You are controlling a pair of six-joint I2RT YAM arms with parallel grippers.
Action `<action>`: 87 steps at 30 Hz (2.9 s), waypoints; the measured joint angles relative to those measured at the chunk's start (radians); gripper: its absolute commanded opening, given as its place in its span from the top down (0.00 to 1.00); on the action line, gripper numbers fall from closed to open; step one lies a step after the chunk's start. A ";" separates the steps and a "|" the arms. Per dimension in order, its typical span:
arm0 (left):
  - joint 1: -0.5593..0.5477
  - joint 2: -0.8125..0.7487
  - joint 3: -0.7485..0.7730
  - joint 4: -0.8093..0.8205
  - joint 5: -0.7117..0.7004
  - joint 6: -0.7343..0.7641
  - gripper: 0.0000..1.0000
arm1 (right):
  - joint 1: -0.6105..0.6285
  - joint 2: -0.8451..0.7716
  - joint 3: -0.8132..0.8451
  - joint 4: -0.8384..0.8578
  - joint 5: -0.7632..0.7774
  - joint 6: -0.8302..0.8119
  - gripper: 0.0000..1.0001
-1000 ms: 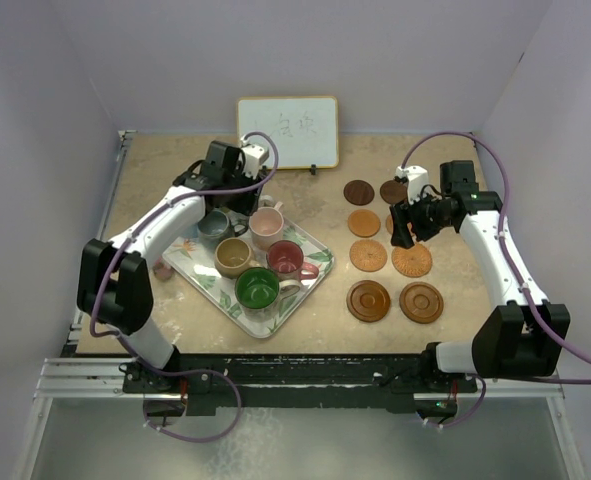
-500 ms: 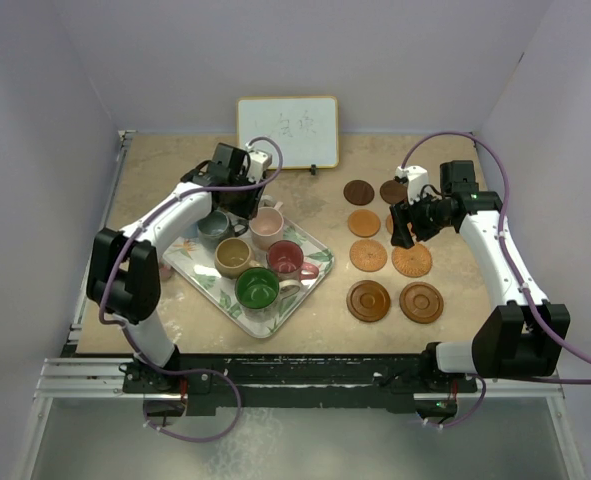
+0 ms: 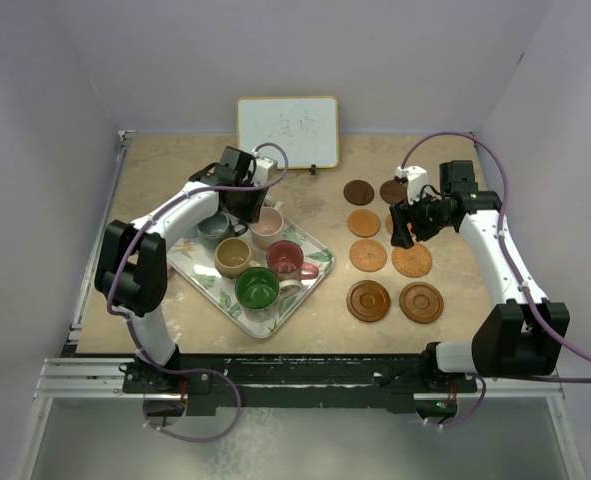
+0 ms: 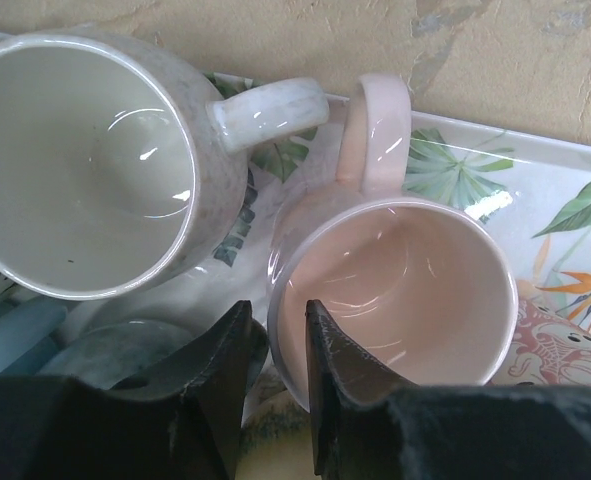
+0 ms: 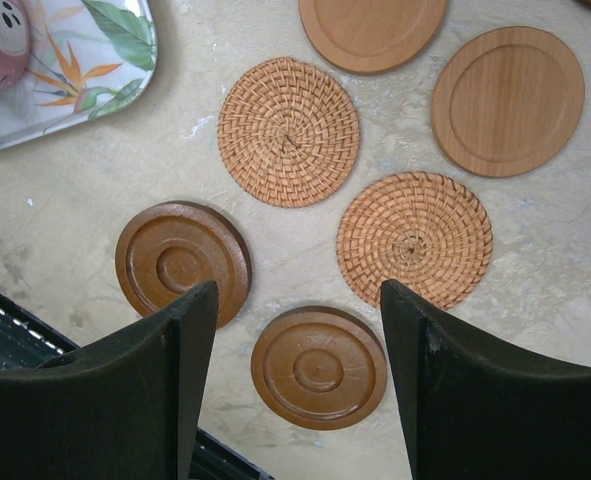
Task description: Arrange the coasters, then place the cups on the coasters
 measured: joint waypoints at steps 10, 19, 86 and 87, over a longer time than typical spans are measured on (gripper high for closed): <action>-0.001 0.018 0.016 0.000 0.021 0.017 0.97 | 0.000 0.008 0.008 -0.010 -0.001 -0.003 0.32; -0.001 0.019 0.048 -0.023 0.058 0.099 0.97 | 0.000 0.053 0.049 -0.024 -0.003 -0.018 0.32; -0.034 0.193 0.679 -0.344 0.809 0.410 0.97 | 0.290 0.345 0.502 -0.014 -0.520 -0.289 0.70; -0.034 0.193 0.679 -0.344 0.811 0.410 0.97 | 0.290 0.345 0.499 -0.013 -0.520 -0.287 0.68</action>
